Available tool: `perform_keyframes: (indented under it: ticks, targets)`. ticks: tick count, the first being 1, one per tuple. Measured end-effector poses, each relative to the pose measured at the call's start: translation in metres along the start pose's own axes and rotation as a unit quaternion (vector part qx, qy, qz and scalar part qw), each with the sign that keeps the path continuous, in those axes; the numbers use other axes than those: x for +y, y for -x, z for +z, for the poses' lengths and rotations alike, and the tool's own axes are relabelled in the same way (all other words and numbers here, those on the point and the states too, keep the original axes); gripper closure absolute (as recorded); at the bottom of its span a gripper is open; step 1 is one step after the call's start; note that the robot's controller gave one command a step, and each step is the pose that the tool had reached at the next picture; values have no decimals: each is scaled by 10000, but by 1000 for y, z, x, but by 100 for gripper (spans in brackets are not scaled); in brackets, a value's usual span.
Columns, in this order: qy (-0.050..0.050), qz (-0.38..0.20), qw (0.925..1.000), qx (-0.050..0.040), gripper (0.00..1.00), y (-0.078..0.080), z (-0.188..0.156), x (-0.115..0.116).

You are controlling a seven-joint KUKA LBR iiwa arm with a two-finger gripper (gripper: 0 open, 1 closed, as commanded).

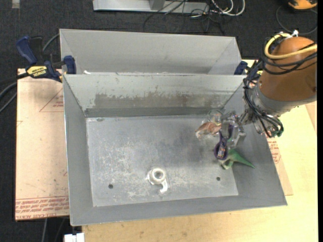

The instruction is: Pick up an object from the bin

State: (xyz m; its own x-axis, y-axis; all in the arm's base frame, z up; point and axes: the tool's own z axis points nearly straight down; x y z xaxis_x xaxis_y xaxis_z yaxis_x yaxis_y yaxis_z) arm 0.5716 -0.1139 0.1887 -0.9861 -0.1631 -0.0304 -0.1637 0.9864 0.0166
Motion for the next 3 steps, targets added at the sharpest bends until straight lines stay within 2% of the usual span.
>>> perform_keyframes:
  ticks: [1,2,3]
  targets:
    - [1,3,10000,1,100,0,0,0]
    - [-12,-9,10000,-43,100,7,-47,-8]
    - [-8,49,10000,-40,100,9,-82,-9]
